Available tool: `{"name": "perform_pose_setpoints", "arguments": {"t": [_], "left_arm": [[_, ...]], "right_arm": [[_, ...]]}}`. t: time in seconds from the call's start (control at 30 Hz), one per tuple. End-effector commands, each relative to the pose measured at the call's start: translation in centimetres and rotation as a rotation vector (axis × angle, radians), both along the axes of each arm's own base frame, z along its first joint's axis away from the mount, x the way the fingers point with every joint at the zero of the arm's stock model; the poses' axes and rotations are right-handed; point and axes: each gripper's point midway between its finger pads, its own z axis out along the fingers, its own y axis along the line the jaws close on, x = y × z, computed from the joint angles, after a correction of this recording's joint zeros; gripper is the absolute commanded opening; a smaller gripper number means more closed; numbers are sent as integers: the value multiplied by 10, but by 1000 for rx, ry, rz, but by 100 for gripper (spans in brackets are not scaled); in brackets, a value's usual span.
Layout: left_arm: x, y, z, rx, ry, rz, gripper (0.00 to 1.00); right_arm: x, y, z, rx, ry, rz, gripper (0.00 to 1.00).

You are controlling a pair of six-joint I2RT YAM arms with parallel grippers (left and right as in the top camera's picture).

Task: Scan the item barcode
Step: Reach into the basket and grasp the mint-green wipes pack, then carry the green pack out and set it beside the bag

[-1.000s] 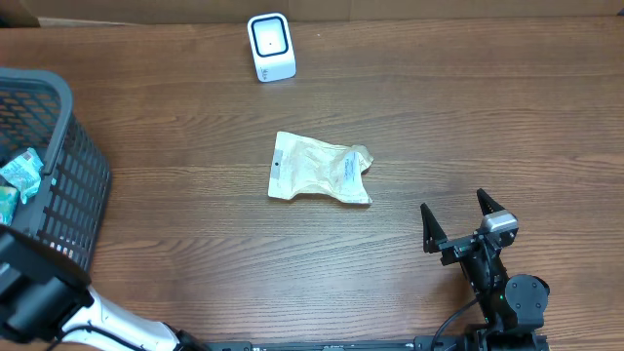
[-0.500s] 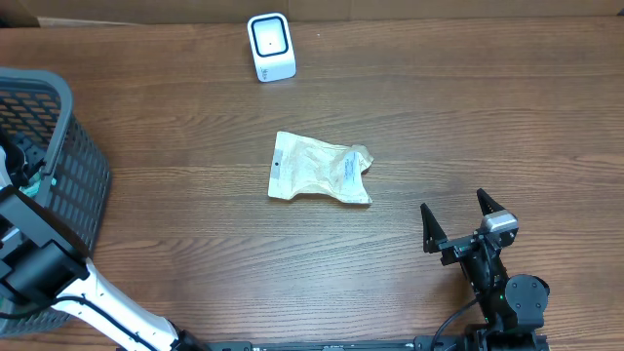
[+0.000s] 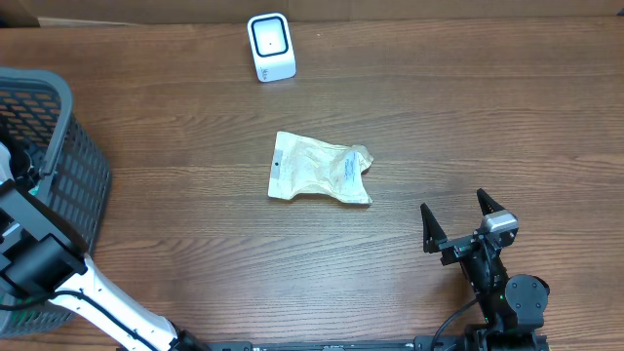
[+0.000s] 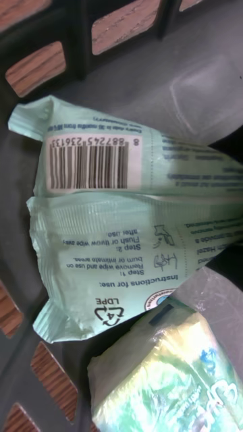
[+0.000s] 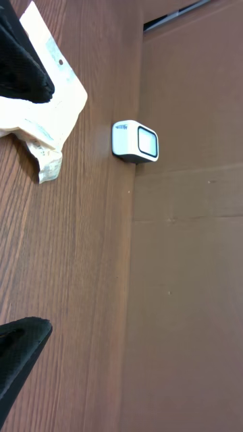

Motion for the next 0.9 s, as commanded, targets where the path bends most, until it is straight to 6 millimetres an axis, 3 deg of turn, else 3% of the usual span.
{"name": "perform_pose_setpoints", "arguments": {"t": [0.0,0.1,0.23,0.57,0.73,0.87], "left_arm": [[-14,-11,-32,-71,80,8,4],[-17,-14,-21,-77,87,9,4],[-18,-14,18,-53,48,36,4],[-37,-45,189,68,-244,120,4],[-51,-83,279,127,-473,59,4],[-62,-131,339,146,-650,-44,4]], "right_arm": [[1,-3,-3,3,4,-13,100],[1,-3,-3,3,4,-13,100],[1,-3,-3,3,4,-13,100],[1,-3,-3,3,4,-13,100],[1,-3,-3,3,4,-13,100],[1,-3,-3,3,4,-14,100]]}}
